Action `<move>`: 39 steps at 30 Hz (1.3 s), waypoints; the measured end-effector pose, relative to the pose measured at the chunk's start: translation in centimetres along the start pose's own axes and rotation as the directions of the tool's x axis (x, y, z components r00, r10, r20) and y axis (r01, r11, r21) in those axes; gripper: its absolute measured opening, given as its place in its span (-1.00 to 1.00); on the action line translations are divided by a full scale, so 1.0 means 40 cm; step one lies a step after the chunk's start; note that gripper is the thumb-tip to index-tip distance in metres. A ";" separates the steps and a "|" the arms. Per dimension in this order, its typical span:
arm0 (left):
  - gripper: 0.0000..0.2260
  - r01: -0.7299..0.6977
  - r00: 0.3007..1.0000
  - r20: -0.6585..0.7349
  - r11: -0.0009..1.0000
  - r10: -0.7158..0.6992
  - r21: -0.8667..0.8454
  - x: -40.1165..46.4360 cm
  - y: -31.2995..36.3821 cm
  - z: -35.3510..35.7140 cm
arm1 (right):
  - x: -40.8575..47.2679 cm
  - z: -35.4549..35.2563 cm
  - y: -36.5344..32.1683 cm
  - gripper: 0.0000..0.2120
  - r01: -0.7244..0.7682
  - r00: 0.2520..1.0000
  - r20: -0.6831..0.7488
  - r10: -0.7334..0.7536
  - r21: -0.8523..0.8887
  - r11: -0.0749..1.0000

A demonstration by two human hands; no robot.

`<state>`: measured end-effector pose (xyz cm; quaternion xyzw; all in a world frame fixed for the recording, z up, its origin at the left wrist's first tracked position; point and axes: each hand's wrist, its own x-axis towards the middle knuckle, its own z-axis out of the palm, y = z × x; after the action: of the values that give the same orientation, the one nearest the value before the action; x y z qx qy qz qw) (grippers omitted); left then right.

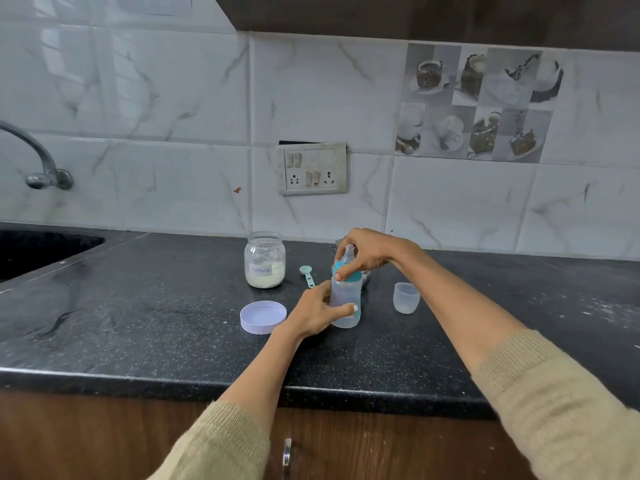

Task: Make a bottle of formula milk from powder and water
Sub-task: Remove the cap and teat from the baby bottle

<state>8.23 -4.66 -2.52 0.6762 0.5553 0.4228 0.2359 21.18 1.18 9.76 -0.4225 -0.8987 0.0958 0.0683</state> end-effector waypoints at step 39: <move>-0.57 0.221 0.970 -0.126 0.969 -0.206 0.115 -0.003 0.080 0.019 | 0.039 0.076 -0.149 -0.72 0.040 0.939 0.127 0.319 -0.964 0.265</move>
<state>10.62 -5.54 -0.42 0.6011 0.6634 0.3960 0.2042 15.14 -1.68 8.26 -0.4367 -0.7318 -0.3949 -0.3431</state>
